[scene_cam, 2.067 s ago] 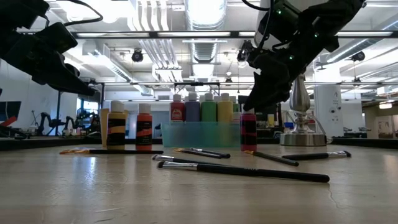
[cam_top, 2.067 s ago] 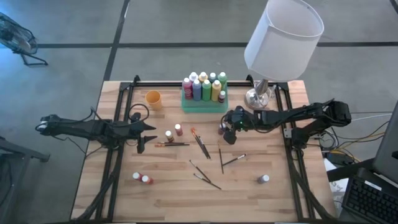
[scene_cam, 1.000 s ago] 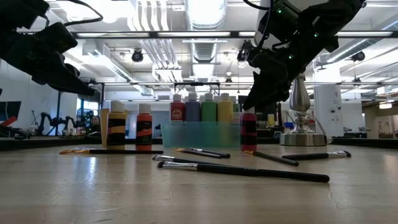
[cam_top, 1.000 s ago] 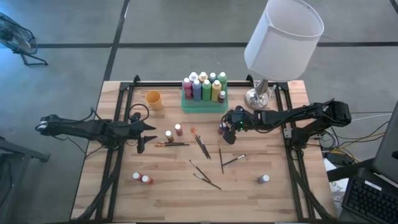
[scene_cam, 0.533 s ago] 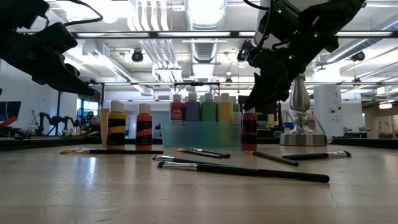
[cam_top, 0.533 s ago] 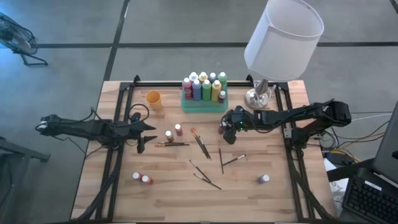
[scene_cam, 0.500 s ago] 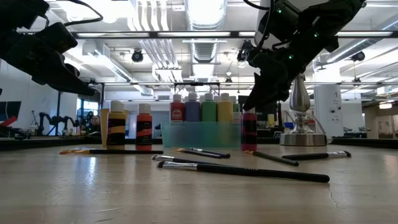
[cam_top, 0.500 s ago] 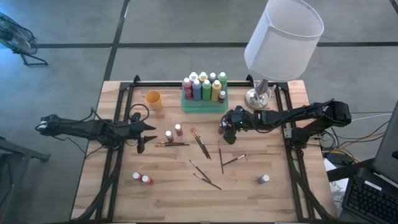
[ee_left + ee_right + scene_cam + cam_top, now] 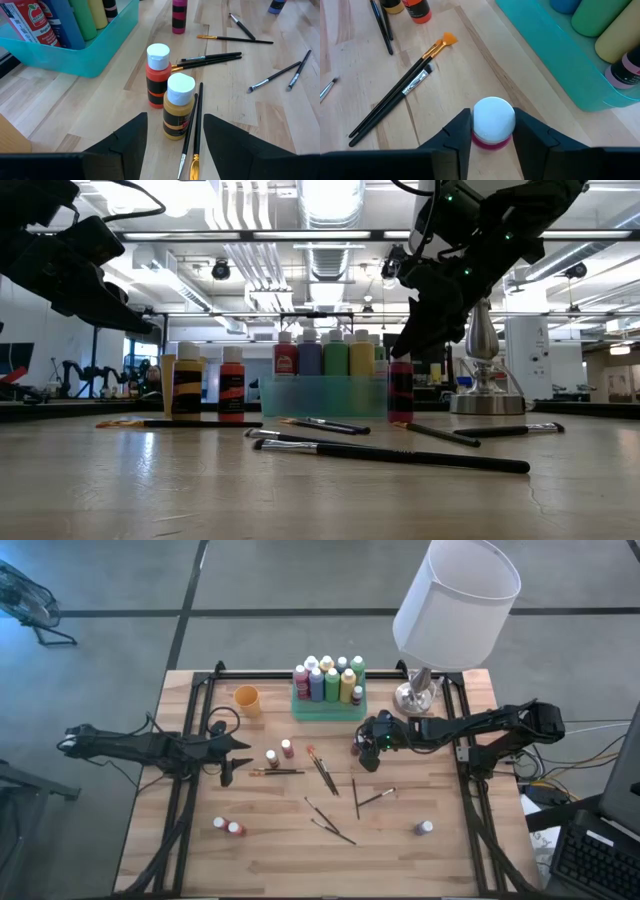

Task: Pick & Place Paint Supplies
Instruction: Put the small pink paint bottle into the green bin

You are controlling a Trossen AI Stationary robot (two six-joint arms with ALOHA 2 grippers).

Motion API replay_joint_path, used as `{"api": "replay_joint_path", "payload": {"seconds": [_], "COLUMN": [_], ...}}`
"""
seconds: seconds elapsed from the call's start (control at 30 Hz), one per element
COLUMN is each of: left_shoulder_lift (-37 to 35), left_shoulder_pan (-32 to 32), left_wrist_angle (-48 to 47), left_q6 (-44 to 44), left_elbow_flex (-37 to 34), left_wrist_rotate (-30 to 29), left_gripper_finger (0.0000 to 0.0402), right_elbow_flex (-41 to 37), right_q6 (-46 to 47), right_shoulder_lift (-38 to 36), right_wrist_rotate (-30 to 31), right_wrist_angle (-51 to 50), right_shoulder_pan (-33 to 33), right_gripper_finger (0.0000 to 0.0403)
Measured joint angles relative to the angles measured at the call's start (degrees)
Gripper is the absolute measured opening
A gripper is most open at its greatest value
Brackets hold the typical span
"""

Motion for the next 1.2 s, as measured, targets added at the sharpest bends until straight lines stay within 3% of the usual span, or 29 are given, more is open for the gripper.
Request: {"api": "replay_joint_path", "payload": {"seconds": [0.37,0.73,1.2], "left_shoulder_lift": [0.0,0.0,0.0], "left_shoulder_pan": [0.0,0.0,0.0], "left_wrist_angle": [0.0,0.0,0.0], "left_q6": [0.0,0.0,0.0], "left_elbow_flex": [0.0,0.0,0.0], "left_wrist_rotate": [0.0,0.0,0.0], "left_gripper_finger": [0.02,0.02,0.02], "right_elbow_flex": [0.5,9.1,14.8], "right_q6": [0.3,-4.2,-4.2], "right_shoulder_lift": [0.0,0.0,0.0], "right_wrist_rotate": [-0.6,-0.6,-4.0], "right_wrist_angle": [-0.3,-1.5,-3.6], "right_shoulder_pan": [0.0,-0.7,-12.6], "right_gripper_finger": [0.0117,0.0123,0.012]}}
